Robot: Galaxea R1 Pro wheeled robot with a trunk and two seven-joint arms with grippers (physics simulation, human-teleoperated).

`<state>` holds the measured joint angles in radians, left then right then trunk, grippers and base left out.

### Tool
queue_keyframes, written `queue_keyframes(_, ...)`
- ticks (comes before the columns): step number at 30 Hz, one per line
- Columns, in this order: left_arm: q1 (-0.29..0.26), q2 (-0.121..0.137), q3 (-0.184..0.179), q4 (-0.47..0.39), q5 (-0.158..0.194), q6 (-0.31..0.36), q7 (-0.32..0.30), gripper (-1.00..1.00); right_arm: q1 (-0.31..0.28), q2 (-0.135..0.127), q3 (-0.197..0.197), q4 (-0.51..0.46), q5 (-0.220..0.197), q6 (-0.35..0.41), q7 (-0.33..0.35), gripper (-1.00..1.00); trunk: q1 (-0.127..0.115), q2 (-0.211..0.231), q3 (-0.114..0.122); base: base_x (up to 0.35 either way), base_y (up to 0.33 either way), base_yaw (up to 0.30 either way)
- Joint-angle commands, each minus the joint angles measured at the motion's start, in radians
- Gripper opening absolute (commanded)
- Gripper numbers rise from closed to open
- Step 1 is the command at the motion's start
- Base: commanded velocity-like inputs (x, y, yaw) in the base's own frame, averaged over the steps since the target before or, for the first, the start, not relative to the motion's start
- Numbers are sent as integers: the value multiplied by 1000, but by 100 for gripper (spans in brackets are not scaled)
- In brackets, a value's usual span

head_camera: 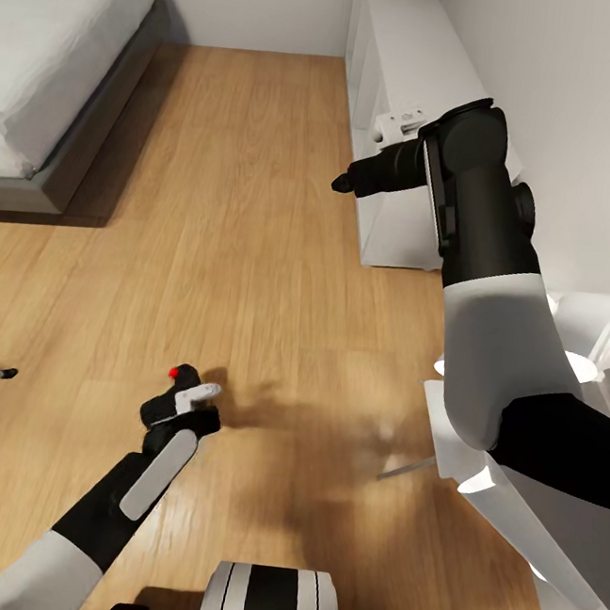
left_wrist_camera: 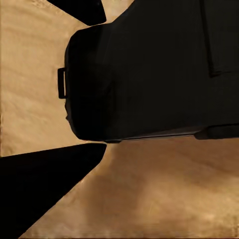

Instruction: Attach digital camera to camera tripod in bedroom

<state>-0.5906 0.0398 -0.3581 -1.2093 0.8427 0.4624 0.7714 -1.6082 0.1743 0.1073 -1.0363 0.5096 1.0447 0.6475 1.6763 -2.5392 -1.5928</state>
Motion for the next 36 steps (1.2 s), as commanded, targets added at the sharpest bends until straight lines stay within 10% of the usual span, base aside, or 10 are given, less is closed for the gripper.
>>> queue_keyframes(1,-1,36,-5,-9,-1,58,-77,-100,-1,0,0,-1,10,2,9,100,0,0,-1,0,0,0)
queue_keyframes(10,0,85,-10,-19,-6,127,-281,-100,-1,0,0,-1,10,2,9,100,0,0,-1,0,0,0)
queue_keyframes(24,0,91,-10,-22,2,131,-311,-100,-1,0,1,-25,9,2,8,100,0,0,-1,0,0,0)
queue_keyframes(36,0,93,-9,-18,4,132,-311,-100,-1,0,0,-37,9,2,7,100,-6,3,46,0,0,0)
